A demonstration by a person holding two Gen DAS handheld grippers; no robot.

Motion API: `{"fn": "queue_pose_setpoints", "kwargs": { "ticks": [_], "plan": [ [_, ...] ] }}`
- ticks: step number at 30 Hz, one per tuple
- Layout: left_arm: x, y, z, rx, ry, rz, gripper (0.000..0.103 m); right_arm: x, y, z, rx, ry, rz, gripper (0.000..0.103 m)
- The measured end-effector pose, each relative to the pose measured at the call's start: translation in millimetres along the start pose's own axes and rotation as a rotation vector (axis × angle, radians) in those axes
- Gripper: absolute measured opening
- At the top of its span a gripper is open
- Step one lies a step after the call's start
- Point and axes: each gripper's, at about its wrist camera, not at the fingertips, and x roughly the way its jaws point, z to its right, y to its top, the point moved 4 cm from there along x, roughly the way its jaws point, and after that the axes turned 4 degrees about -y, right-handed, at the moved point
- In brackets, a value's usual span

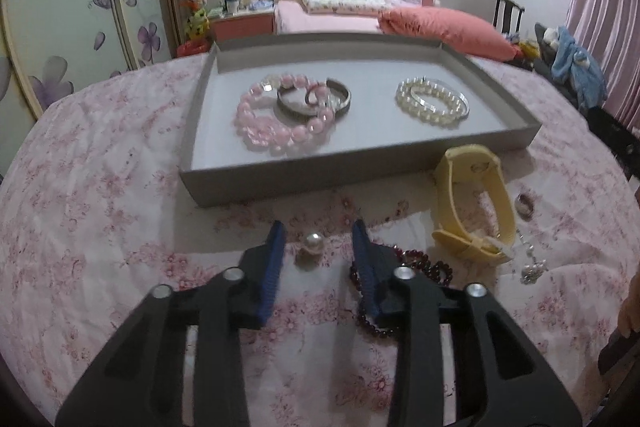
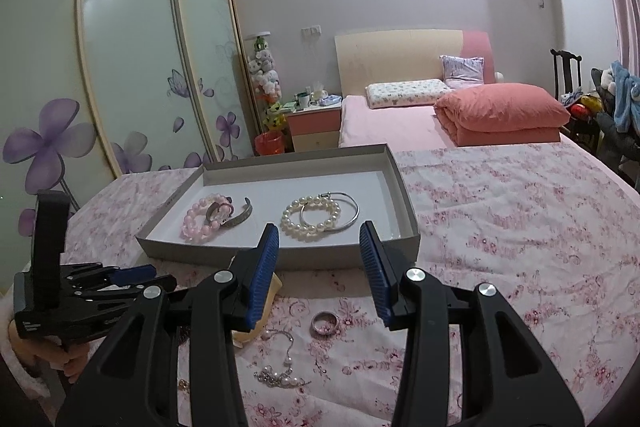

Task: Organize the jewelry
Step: 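Grasp a loose pearl with left while right grasps the silver ring, then carry the pearl over the tray with left while right carries the silver ring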

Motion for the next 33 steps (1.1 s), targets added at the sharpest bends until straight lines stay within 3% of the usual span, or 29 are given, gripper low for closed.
{"fn": "queue_pose_setpoints", "kwargs": {
  "ticks": [6,10,19,21,28,33],
  "plan": [
    [4.6,0.3,-3.5,-0.018,0.026,-0.014,0.015,0.1,-1.3,2.9,0.006,-0.002,-0.009,0.044],
    [5.0,0.2,-5.1,-0.014,0.037,-0.013,0.014,2.8,-4.8,4.6,0.006,-0.005,-0.039,0.044],
    [-6.7,-4.3,-41.7,-0.072,0.092,-0.009,0.013,28.1,-36.9,4.1,-0.061,0.015,-0.26,0.043],
    [-10.9,-4.9,-47.7,-0.08,0.102,-0.005,0.013,38.3,-44.1,-1.1,-0.088,0.014,-0.321,0.041],
    [-15.8,-8.2,-54.7,-0.091,0.105,-0.003,0.013,59.5,-52.0,-6.2,-0.114,-0.019,-0.413,0.031],
    [-14.1,-10.1,-50.4,-0.091,0.101,-0.006,0.013,65.1,-50.1,-8.2,-0.152,-0.055,-0.414,0.023]
  ]
}}
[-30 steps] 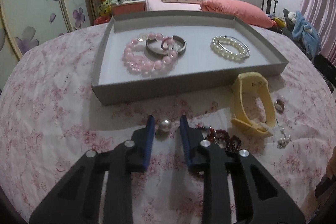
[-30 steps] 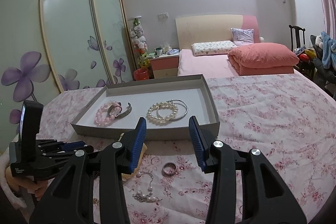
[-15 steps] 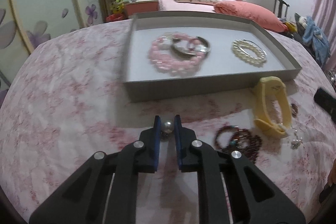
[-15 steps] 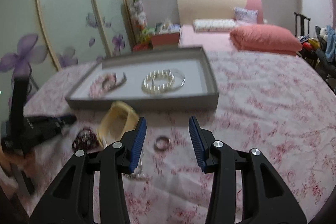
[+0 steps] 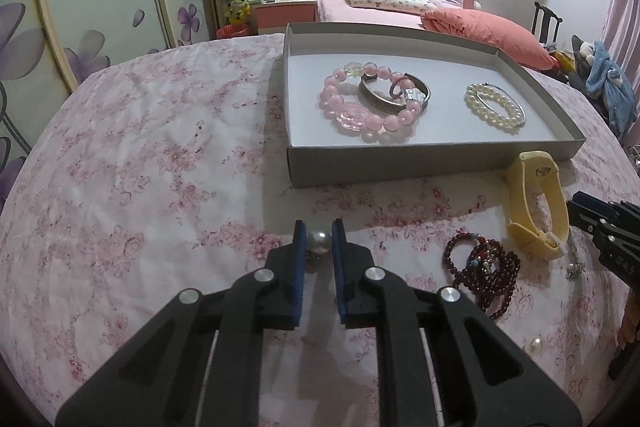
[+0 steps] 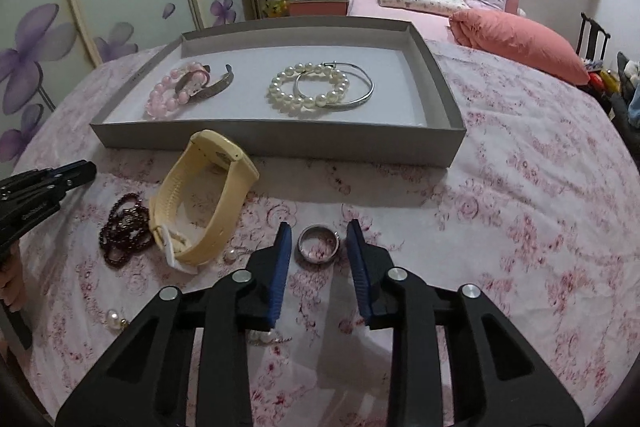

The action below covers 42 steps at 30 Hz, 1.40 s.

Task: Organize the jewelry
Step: 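Carry the pearl over the tray with left while right carries the silver ring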

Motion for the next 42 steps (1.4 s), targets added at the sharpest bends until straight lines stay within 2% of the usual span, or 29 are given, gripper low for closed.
{"fn": "queue_pose_setpoints", "kwargs": {
  "ticks": [7,10,15,22,23,28,32,42],
  "plan": [
    [-1.4,1.2,3.0,-0.001,-0.004,0.004,0.013,-3.4,-1.8,5.3,0.019,0.004,0.006,0.023],
    [-6.3,2.0,5.9,-0.002,-0.012,0.016,0.013,-10.3,-1.0,7.8,0.029,-0.001,0.036,0.023],
    [-26.8,10.3,17.0,0.008,-0.023,0.099,0.013,-36.8,9.6,7.5,0.04,-0.013,0.164,0.023],
    [-70.8,24.0,48.8,0.072,0.043,0.331,0.013,-94.6,31.6,-11.2,-0.011,-0.07,0.477,0.023],
    [-77.3,25.3,54.5,0.08,0.06,0.371,0.013,-99.6,34.2,-14.0,-0.018,-0.082,0.51,0.023],
    [-93.2,31.2,70.5,0.102,0.109,0.471,0.013,-115.8,41.1,-25.3,-0.035,-0.132,0.645,0.023],
    [-101.8,34.4,77.8,0.109,0.126,0.524,0.013,-120.2,44.1,-27.0,-0.024,-0.15,0.708,0.023],
    [-100.1,39.1,74.3,0.087,0.102,0.548,0.013,-116.5,50.2,-21.2,0.014,-0.164,0.762,0.023]
  ]
}}
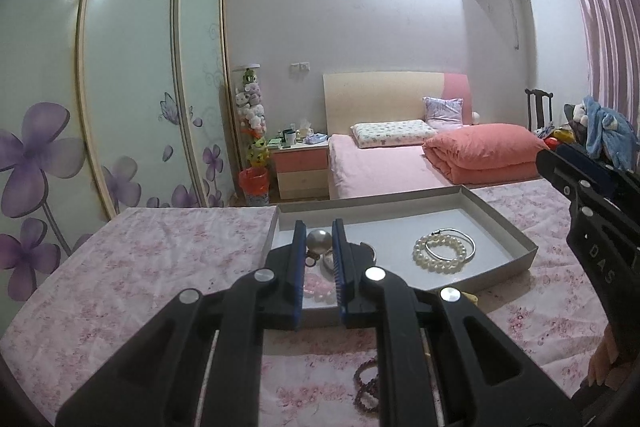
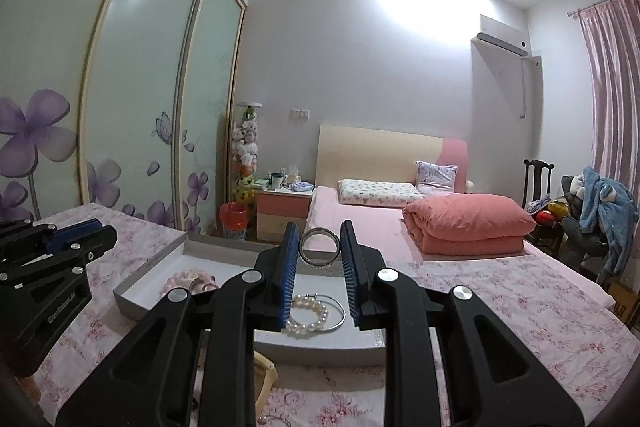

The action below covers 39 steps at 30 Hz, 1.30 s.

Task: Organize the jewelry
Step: 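Carry the pearl over the tray with left while right carries the silver ring, then open left to drop the pearl in the tray while right drops the ring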

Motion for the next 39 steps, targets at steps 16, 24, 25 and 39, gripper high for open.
{"fn": "queue_pose_setpoints", "kwargs": {
  "ticks": [16,24,25,39],
  "plan": [
    [9.5,-2.9,4.4,-0.004,-0.015,-0.012,0.013,6.1,-4.7,3.3,0.022,-0.001,-0.018,0.023],
    [22.2,-0.5,2.1,-0.013,-0.004,-0.026,0.013,14.2,1.0,6.0,0.016,-0.012,-0.012,0.023],
    [25.0,0.0,1.8,-0.016,-0.002,-0.028,0.013,16.3,1.2,6.9,0.017,-0.014,-0.012,0.023],
    [95.1,0.7,6.9,-0.057,-0.093,-0.154,0.014,95.5,-18.0,4.4,0.049,0.101,-0.234,0.023]
  ]
}}
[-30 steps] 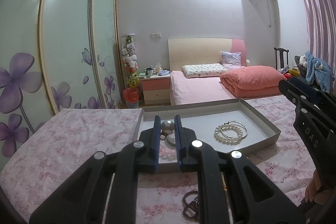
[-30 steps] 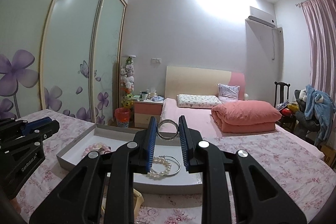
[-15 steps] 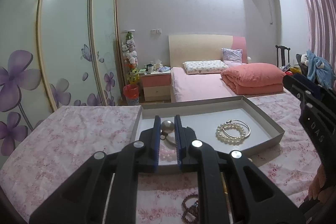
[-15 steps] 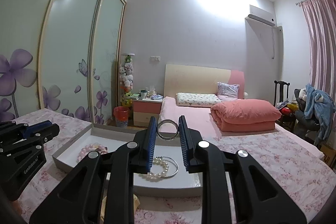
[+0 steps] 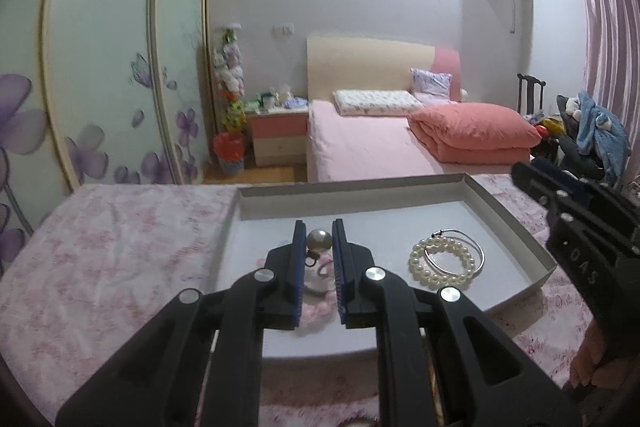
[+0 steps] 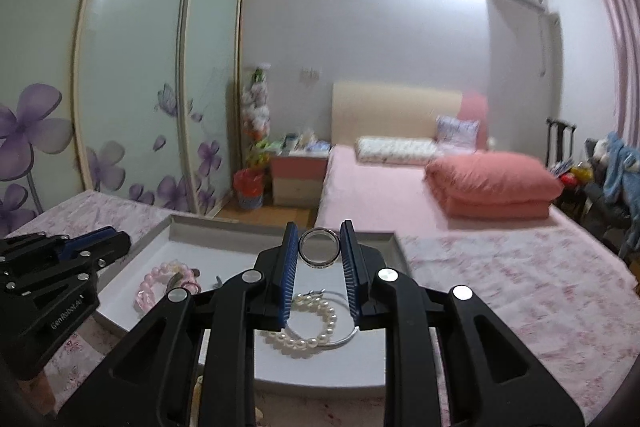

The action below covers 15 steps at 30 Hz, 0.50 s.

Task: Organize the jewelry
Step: 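Open left to drop the pearl in the tray while right drops the ring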

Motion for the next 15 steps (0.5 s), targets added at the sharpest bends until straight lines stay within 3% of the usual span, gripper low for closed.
{"fn": "queue_pose_setpoints", "kwargs": {
  "ticks": [9,12,15],
  "plan": [
    [44.4,-2.4,2.3,-0.024,-0.057,-0.097,0.015,48.7,-18.3,-4.2,0.068,0.112,-0.216,0.023],
    [51.6,-4.5,0.1,-0.047,-0.068,-0.117,0.026,57.4,-23.1,-4.2,0.1,0.142,-0.261,0.028],
    [54.2,-5.8,-6.7,-0.085,-0.083,-0.134,0.028,55.4,-23.8,2.8,0.118,0.143,-0.265,0.031]
  ]
}}
